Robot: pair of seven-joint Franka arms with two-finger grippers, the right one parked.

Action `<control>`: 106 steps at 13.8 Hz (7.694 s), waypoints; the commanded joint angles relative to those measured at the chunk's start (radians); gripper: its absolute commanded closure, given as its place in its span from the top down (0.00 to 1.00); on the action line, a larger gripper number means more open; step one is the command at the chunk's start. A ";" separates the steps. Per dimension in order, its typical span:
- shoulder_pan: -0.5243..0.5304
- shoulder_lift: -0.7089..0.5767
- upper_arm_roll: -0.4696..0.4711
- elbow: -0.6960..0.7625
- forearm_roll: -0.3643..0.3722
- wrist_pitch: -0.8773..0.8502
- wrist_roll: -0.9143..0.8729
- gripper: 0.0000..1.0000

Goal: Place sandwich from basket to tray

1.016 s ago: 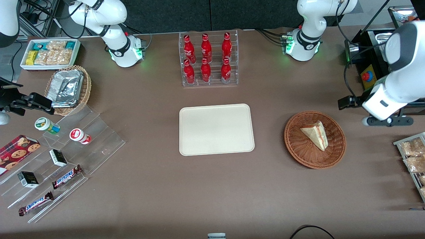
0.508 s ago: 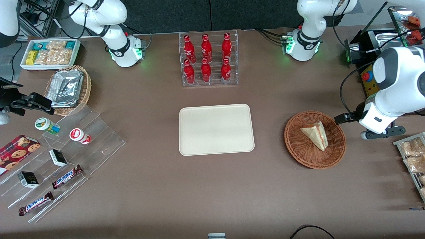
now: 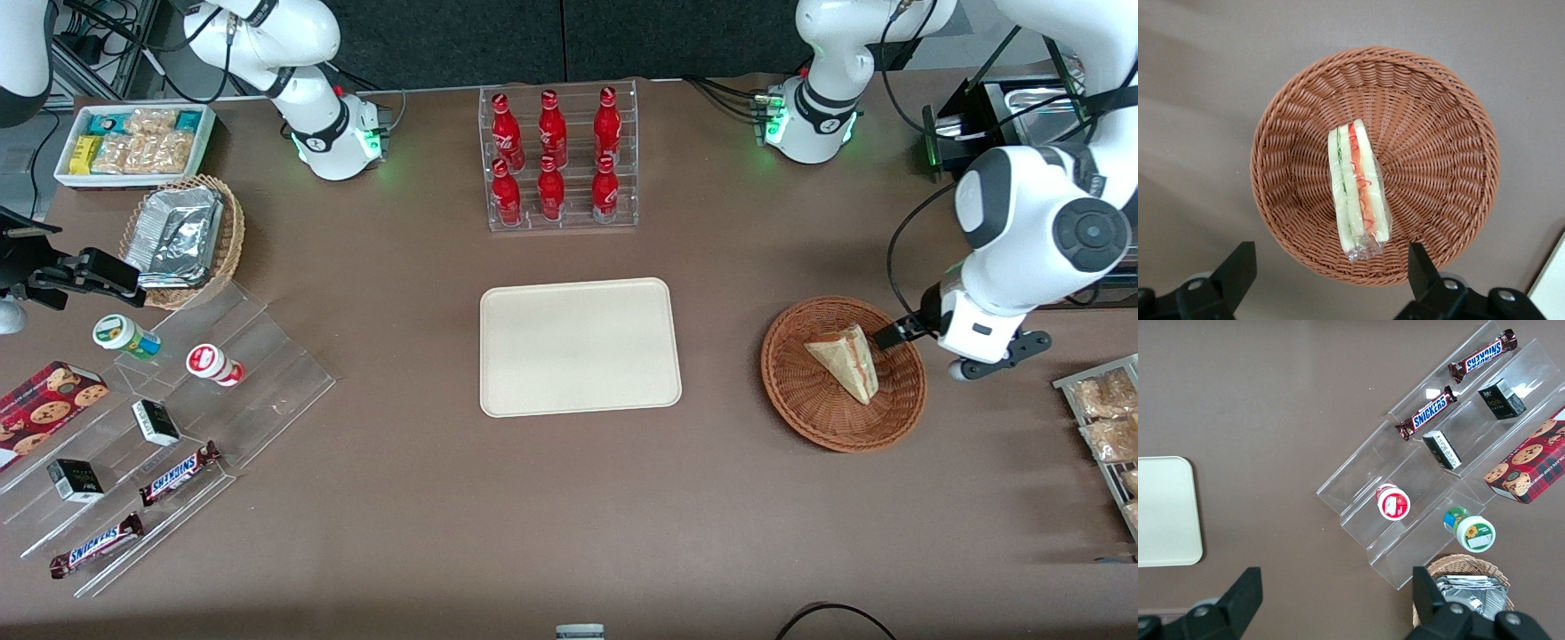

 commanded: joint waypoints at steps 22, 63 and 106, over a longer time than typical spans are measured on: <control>0.037 0.100 -0.050 -0.231 -0.031 0.385 -0.274 0.41; -0.753 0.655 -0.043 0.702 0.076 -0.144 -0.441 0.00; -0.084 -0.194 -0.034 0.354 -0.016 -0.618 0.381 1.00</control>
